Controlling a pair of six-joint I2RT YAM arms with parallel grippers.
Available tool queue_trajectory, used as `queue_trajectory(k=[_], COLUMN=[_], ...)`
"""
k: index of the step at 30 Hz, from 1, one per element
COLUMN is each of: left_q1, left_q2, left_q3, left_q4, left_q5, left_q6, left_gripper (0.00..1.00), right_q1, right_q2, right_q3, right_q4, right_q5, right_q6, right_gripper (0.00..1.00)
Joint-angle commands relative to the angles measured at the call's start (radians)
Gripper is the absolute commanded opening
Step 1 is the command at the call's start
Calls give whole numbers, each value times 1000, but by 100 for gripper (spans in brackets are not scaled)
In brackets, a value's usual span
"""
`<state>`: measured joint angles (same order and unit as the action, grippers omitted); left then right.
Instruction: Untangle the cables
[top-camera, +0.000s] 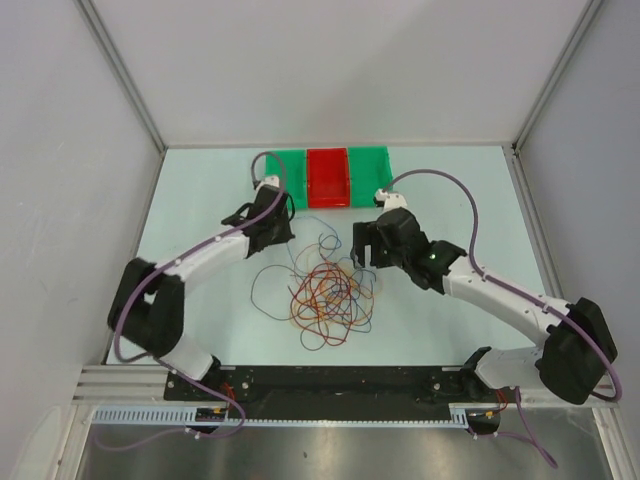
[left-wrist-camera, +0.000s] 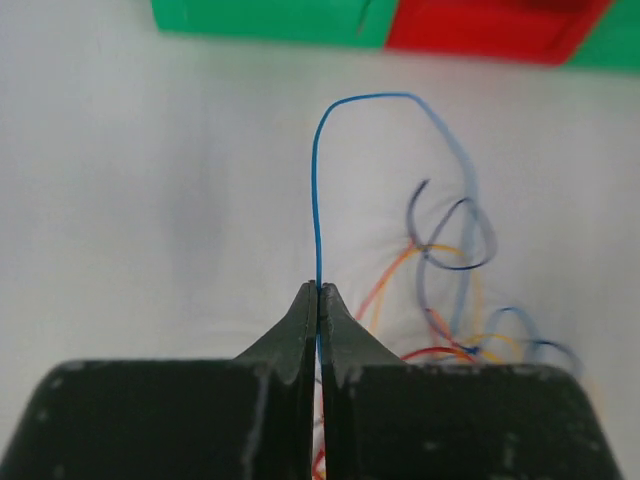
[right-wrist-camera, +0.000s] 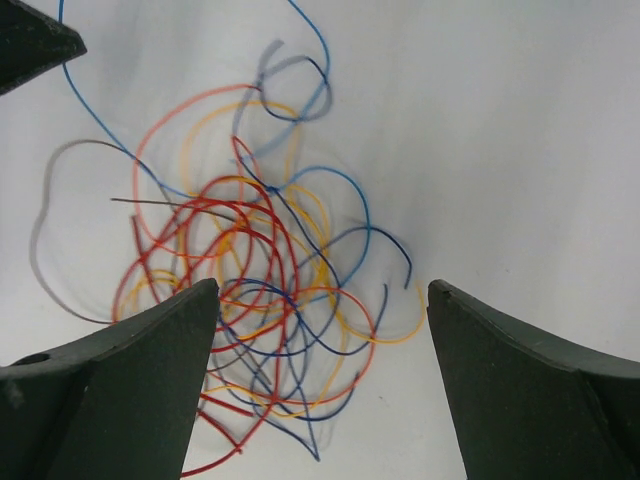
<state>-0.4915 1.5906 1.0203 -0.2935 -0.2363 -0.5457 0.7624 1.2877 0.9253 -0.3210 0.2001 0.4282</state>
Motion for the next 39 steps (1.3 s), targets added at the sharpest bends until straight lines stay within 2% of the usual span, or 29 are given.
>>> queue_trajectory(k=[1, 5, 11, 17, 21, 26, 39], left_q1=[-7, -9, -9, -9, -9, -9, -9], left_q2=[-213, -294, -339, -278, -227, -218, -248], left_q3=[135, 247, 475, 701, 842, 864, 771], left_q4=[-42, -120, -219, -288, -338, -337, -311], left_q5=[52, 140, 213, 291, 310, 336, 338], left_q6=[35, 46, 58, 56, 55, 49, 47], left_gripper=[0, 0, 0, 0, 0, 0, 0], right_q1=[5, 3, 8, 21, 51, 69, 126], right_q2=[-19, -33, -56, -64, -48, -2, 107], right_q3=[144, 227, 311, 352, 385, 415, 426], right_q4=[-6, 6, 80, 164, 183, 181, 194], right_q5=[-60, -122, -316, -398, -378, -340, -266], right_q6=[-49, -32, -29, -46, -77, -114, -167], right_gripper=[90, 91, 90, 91, 90, 90, 86])
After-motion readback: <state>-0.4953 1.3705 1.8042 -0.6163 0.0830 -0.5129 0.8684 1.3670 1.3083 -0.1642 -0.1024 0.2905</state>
